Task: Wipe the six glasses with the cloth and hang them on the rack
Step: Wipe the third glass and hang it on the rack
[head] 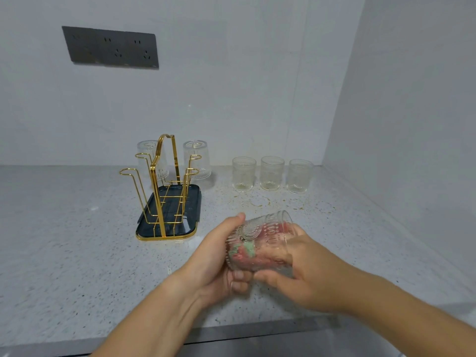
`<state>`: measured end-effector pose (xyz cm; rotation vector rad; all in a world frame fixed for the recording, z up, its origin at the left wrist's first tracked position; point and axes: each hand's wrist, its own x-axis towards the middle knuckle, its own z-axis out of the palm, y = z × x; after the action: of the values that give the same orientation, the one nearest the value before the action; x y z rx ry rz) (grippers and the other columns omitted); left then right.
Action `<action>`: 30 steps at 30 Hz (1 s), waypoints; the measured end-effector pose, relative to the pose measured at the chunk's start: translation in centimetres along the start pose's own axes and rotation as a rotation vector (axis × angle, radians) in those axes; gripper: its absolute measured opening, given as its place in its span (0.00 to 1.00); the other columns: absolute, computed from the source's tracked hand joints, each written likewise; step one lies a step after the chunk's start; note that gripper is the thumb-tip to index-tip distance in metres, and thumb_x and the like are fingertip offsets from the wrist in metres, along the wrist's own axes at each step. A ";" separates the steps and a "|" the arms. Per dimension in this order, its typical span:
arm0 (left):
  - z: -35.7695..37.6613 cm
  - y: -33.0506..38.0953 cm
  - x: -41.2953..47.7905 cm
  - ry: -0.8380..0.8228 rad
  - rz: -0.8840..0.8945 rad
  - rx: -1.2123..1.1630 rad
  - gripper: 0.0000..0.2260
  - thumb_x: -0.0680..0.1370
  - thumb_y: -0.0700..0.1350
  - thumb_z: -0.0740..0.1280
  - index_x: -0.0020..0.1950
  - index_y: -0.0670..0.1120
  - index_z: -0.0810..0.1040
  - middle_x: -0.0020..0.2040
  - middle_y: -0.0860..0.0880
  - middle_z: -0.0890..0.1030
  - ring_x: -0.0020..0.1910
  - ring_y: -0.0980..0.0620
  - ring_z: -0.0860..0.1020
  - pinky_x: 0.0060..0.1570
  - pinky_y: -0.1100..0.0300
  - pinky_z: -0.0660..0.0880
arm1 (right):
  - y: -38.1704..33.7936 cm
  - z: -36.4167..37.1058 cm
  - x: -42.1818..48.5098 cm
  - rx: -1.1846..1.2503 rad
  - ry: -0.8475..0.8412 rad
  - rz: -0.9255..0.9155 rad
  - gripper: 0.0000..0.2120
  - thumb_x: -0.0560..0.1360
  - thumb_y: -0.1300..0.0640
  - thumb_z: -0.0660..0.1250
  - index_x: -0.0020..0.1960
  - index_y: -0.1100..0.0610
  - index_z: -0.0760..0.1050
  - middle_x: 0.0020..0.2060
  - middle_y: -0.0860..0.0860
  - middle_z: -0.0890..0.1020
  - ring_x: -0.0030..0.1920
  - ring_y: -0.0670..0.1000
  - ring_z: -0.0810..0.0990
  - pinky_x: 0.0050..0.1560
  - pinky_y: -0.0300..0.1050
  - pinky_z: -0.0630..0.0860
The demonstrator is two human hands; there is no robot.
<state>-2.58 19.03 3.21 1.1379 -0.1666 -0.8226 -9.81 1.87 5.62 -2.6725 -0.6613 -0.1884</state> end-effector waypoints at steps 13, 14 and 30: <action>-0.9 -2.1 0.1 0.034 0.663 0.435 0.16 0.78 0.57 0.70 0.58 0.49 0.75 0.43 0.54 0.82 0.37 0.55 0.78 0.32 0.61 0.74 | 0.0 -0.7 0.3 1.100 0.087 0.309 0.11 0.78 0.64 0.70 0.59 0.64 0.82 0.56 0.64 0.85 0.59 0.60 0.85 0.62 0.48 0.80; -0.7 -2.0 0.2 0.067 0.633 0.369 0.17 0.77 0.58 0.70 0.56 0.46 0.76 0.40 0.52 0.81 0.33 0.53 0.77 0.30 0.60 0.73 | -0.3 -0.6 0.2 1.063 0.083 0.284 0.10 0.78 0.66 0.69 0.59 0.63 0.82 0.54 0.62 0.86 0.56 0.57 0.86 0.58 0.43 0.81; -0.3 -1.7 1.0 0.007 0.152 0.097 0.41 0.73 0.66 0.71 0.72 0.35 0.71 0.37 0.45 0.81 0.28 0.51 0.78 0.20 0.63 0.72 | 0.5 -0.6 0.6 0.601 0.059 0.284 0.04 0.78 0.64 0.72 0.50 0.59 0.85 0.43 0.56 0.88 0.46 0.50 0.87 0.50 0.39 0.80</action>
<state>-2.57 18.33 1.34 1.2039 -0.2860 -0.6816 -9.04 1.45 6.14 -2.1346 -0.2545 0.0124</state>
